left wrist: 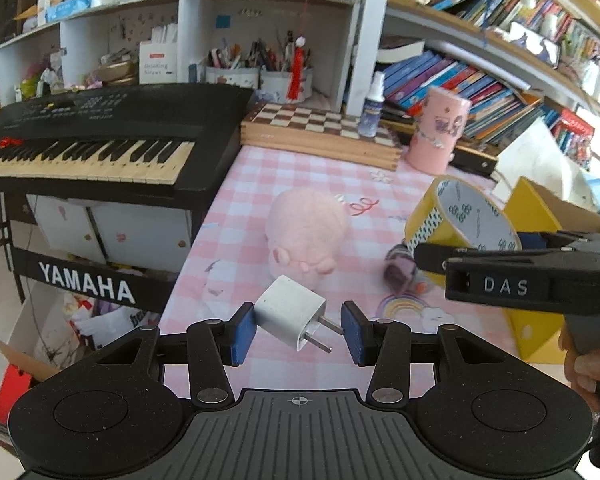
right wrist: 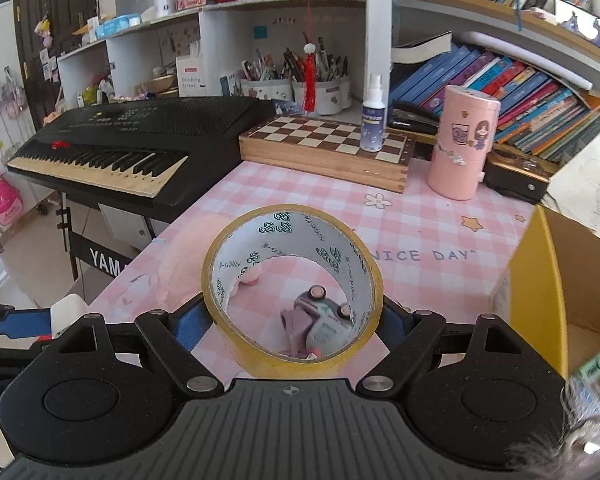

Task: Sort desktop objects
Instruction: 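Carry the charger plug and tape roll over the yellow box with both tools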

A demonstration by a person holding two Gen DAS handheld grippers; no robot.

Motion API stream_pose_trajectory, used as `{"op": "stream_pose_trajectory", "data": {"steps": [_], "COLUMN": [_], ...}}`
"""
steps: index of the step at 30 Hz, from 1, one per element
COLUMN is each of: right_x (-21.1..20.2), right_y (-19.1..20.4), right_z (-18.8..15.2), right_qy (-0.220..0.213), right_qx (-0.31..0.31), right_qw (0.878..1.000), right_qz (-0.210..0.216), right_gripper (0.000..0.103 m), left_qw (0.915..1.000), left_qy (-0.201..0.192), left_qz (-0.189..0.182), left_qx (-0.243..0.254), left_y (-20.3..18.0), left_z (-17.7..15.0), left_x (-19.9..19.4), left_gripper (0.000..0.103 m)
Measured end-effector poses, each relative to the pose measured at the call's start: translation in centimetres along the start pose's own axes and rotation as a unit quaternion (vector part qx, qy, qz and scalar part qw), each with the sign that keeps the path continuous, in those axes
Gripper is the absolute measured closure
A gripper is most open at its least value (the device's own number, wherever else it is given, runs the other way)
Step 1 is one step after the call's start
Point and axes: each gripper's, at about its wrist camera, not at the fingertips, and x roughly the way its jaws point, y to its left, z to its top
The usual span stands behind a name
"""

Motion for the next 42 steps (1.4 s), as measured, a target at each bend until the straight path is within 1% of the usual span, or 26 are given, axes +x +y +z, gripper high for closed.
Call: {"op": "stream_pose_trajectory", "data": {"steps": [9, 16, 22, 29, 36, 42], "right_x": [-5.1, -7.9, -9.4, -12.0, -14.9, -17.3], "right_y": [0.2, 1.3, 3.0, 4.3, 4.6, 3.8], "right_z": [-2.4, -4.4, -6.0, -8.2, -11.5, -14.5], "right_qy": [-0.005, 0.003, 0.015, 0.017, 0.024, 0.046], "right_qx": [0.017, 0.024, 0.029, 0.045, 0.075, 0.116], "right_qw": [1.000, 0.999, 0.999, 0.998, 0.995, 0.988], "right_qz": [-0.019, -0.028, -0.028, -0.035, -0.057, -0.087], "right_gripper": [0.021, 0.021, 0.021, 0.021, 0.021, 0.021], "left_qw": [0.9992, 0.9990, 0.9986, 0.9976, 0.9946, 0.9885], "left_qy": [-0.025, -0.024, -0.031, -0.029, -0.017, -0.007], "left_qz": [-0.029, -0.036, -0.038, -0.054, -0.085, -0.124], "left_qx": [0.011, 0.009, 0.022, 0.032, 0.058, 0.086], "left_y": [-0.4, 0.4, 0.7, 0.7, -0.5, -2.4], "left_z": [-1.3, -3.3, -4.7, -6.6, -8.7, -9.6], "left_x": [-3.5, -5.8, -8.2, -10.5, -12.0, -12.5], "left_gripper": [0.058, 0.058, 0.058, 0.058, 0.058, 0.058]}}
